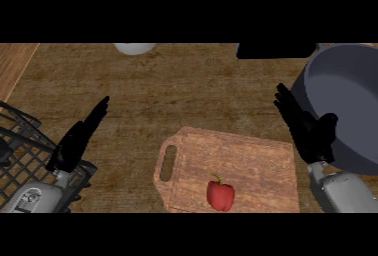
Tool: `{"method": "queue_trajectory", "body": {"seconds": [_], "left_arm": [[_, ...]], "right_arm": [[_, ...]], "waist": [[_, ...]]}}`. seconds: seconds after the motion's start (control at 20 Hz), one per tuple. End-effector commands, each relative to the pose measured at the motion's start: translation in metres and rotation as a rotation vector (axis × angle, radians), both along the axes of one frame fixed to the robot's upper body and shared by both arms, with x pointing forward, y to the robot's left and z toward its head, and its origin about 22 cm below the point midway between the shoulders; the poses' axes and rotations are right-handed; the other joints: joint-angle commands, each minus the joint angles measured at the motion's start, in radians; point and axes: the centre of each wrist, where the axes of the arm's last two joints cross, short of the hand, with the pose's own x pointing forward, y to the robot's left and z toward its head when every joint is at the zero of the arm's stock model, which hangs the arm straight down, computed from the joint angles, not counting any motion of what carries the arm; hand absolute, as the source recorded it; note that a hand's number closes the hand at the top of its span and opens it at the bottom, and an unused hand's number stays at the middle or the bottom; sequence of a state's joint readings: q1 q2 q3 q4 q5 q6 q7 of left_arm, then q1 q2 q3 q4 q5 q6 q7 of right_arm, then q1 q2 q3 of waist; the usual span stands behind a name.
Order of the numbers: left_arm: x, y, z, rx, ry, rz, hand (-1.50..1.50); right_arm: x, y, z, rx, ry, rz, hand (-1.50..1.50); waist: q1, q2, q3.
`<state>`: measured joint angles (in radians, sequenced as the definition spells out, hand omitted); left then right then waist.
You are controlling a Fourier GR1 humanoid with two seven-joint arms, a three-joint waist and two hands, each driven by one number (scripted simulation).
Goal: Pick the bell pepper from the cutting board and place it in the pot
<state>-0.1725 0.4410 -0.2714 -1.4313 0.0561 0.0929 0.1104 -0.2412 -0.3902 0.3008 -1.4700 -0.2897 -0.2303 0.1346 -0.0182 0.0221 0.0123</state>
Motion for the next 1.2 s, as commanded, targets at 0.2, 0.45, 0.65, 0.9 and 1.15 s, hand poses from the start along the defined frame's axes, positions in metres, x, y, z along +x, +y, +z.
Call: {"method": "queue_trajectory", "body": {"seconds": [0.2,0.45,0.65,0.9,1.15], "left_arm": [[0.015,-0.003,0.038,-0.232,-0.210,0.228,0.00],[0.021,0.010,0.047,-0.343,-0.219,0.308,0.00],[0.002,0.020,0.051,-0.334,-0.224,0.298,0.00],[0.017,0.015,0.064,-0.342,-0.225,0.321,0.00],[0.010,0.007,0.052,-0.350,-0.210,0.298,0.00]], "right_arm": [[0.005,-0.005,0.040,-0.223,-0.378,0.073,1.50],[-0.016,-0.020,0.005,-0.581,-0.509,0.000,-1.50],[-0.041,-0.015,0.001,-0.517,-0.636,0.095,-1.50],[-0.061,0.011,0.037,-0.575,-0.641,0.196,-1.50],[-0.077,0.017,0.064,-0.768,-0.390,0.351,-1.50]], "waist": [[0.037,-0.034,-0.013],[0.018,-0.027,-0.012],[0.021,-0.028,-0.012],[0.014,-0.027,-0.014],[0.021,-0.029,-0.017]]}}
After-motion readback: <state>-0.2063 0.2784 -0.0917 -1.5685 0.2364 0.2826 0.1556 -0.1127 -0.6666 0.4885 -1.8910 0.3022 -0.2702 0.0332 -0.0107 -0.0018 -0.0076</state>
